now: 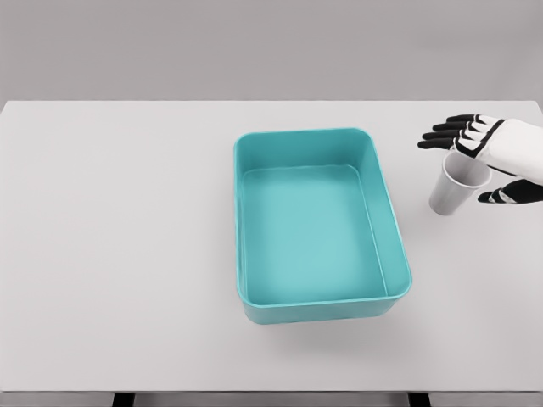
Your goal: Put the paper cup into the basket with your right arm
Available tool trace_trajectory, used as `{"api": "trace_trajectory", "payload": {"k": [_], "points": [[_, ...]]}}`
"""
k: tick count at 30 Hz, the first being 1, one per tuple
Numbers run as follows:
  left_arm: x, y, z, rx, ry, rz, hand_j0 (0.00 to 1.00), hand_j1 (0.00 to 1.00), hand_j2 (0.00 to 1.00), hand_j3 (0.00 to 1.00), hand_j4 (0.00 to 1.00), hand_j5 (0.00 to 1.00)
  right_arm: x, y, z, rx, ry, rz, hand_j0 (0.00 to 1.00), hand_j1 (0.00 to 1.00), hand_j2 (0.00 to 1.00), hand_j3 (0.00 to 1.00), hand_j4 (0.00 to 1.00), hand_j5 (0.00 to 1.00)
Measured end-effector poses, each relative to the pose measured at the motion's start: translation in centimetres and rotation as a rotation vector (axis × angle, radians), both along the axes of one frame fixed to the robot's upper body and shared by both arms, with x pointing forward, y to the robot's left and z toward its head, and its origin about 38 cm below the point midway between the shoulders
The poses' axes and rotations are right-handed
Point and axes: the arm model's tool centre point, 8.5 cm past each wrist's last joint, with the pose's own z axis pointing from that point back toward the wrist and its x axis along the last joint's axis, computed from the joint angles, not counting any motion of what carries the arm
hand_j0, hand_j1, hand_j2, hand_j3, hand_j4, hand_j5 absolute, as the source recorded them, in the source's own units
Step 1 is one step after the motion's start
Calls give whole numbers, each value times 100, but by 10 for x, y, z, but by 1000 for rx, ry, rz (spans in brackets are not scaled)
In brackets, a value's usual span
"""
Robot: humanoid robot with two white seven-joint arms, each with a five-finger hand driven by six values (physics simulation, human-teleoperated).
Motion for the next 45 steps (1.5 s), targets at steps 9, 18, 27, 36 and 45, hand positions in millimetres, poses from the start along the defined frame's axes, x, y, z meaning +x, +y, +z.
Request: {"api": "trace_trajectory", "payload": {"k": [9, 18, 27, 36, 45], "points": [[0, 0, 0, 0, 0, 0, 100, 100, 100, 100, 100, 100, 2, -6, 4, 56, 7, -11, 100, 100, 100, 100, 100, 100], [0, 0, 0, 0, 0, 0, 100, 100, 100, 100, 100, 100, 10, -27, -15, 526, 243, -112, 100, 100, 100, 100, 100, 100], [0, 0, 0, 0, 0, 0, 100, 100, 100, 100, 100, 100, 24, -80, -82, 869, 551, -442, 100, 100, 100, 100, 100, 100], [0, 0, 0, 0, 0, 0, 100, 100, 100, 100, 100, 100, 17, -98, -159, 1064, 667, -594, 100, 100, 100, 100, 100, 100], [0, 0, 0, 0, 0, 0, 100, 100, 100, 100, 100, 100, 11, -106, -198, 1142, 659, -645, 100, 100, 100, 100, 100, 100]]}}
